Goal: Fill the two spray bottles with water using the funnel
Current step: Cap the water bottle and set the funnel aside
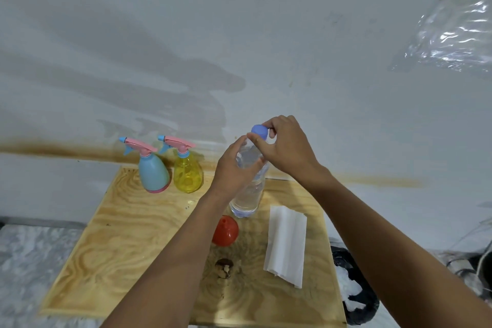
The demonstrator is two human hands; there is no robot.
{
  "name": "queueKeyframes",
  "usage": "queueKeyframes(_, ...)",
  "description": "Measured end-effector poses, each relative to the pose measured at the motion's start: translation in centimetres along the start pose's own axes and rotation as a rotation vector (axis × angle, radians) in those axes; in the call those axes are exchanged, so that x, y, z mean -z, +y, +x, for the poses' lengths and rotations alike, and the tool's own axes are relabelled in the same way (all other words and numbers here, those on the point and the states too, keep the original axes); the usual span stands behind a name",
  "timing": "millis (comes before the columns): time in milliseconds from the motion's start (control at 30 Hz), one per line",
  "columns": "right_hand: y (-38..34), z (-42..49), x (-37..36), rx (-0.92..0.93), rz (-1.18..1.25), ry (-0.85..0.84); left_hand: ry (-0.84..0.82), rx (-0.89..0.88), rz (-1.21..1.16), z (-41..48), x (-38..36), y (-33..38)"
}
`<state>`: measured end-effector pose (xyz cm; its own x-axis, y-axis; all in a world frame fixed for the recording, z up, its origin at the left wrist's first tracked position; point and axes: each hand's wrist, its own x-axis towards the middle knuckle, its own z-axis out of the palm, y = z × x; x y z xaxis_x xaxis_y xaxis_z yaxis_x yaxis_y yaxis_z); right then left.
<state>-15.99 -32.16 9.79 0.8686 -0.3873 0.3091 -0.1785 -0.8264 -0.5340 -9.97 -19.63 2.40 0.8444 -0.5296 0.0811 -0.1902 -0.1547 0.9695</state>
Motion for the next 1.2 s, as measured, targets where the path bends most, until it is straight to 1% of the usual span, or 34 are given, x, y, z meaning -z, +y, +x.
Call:
queueKeyframes(200,0.3,-1.2,-0.6,-0.076,0.06,0.062,-0.041,-0.006,-0.005,-0.1,0.1,0.3)
queueKeyframes(300,1.3,-2.8,-1.4,-0.16,0.243,0.057,-0.076,0.034,0.037,-0.3,0.7,0.2)
queueKeyframes(433,2.9,-5.9,-4.0,-0.26,0.44,0.131,-0.143,0.059,0.065,-0.8,2.9,-1.3)
queueKeyframes(500,3.6,-7.2,-5.3,-0.32,0.482,0.117,-0.113,0.123,0.064,-1.4,4.1,-3.2)
queueKeyframes(567,4.1,-8.0,-6.4,-0.365,0.493,0.048,-0.053,0.225,0.089,-2.4,4.8,-5.6)
queueKeyframes(633,4.3,-8.3,-7.5,-0.356,0.478,-0.019,-0.009,0.35,0.123,-3.5,5.0,-8.2)
queueKeyframes(700,4.4,-8.3,-8.5,-0.327,0.458,-0.032,-0.038,0.443,0.194,-4.5,4.7,-10.8)
queueKeyframes(767,4.4,-8.1,-9.3,-0.315,0.465,-0.012,-0.146,0.473,0.278,-5.0,4.3,-13.3)
queueKeyframes(833,4.3,-7.9,-9.7,-0.331,0.5,0.021,-0.265,0.478,0.334,-5.3,4.1,-14.8)
queueKeyframes(933,4.2,-7.4,-10.2,-0.347,0.546,0.066,-0.315,0.415,0.509,-5.4,3.7,-16.1)
queueKeyframes(1067,4.3,-6.8,-10.9,-0.342,0.549,0.098,-0.261,0.342,0.57,-6.0,3.0,-16.4)
queueKeyframes(1200,4.2,-6.3,-11.2,-0.326,0.532,0.125,-0.197,0.323,0.575,-6.6,2.7,-16.6)
